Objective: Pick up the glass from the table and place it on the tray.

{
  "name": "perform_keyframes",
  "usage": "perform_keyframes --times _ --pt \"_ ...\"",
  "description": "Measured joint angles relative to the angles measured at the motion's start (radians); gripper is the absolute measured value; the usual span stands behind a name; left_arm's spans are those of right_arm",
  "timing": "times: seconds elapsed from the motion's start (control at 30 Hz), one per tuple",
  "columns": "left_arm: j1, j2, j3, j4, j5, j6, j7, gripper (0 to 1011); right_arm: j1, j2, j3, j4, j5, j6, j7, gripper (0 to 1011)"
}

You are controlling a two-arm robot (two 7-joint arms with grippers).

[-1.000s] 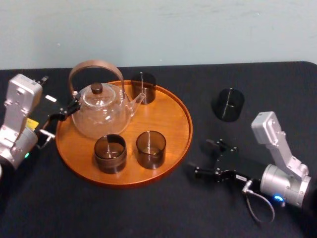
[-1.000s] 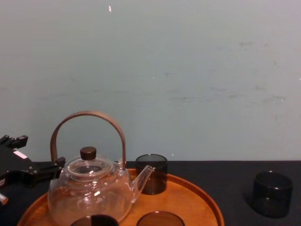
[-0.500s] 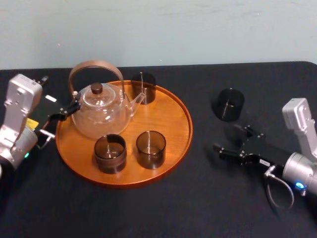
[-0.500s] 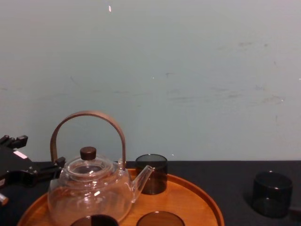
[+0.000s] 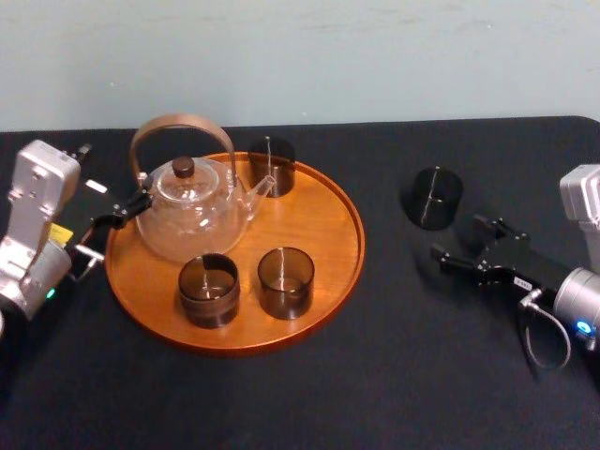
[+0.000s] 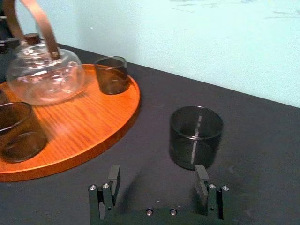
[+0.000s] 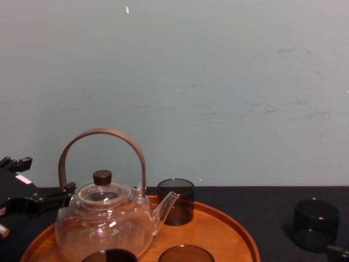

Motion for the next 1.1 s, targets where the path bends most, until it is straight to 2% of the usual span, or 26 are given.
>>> perform_keyframes --times 0.23,0.67,0.8,1.1 --pt "0.000 0.000 0.000 0.000 0.000 0.000 0.000 1010 0.027 -0.012 0.012 0.039 -0.002 0.005 -0.002 1002" --pt "0.000 0.000 0.000 0.000 0.000 0.000 0.000 1009 0.047 -0.025 0.020 0.066 -0.010 0.013 -0.002 1002" --pt "0.000 0.000 0.000 0.000 0.000 0.000 0.000 1009 0.068 -0.033 0.021 0.086 -0.015 0.019 -0.004 1002" --pt "0.000 0.000 0.000 0.000 0.000 0.000 0.000 1010 0.154 -0.067 -0.007 0.170 -0.046 0.036 0.000 1002"
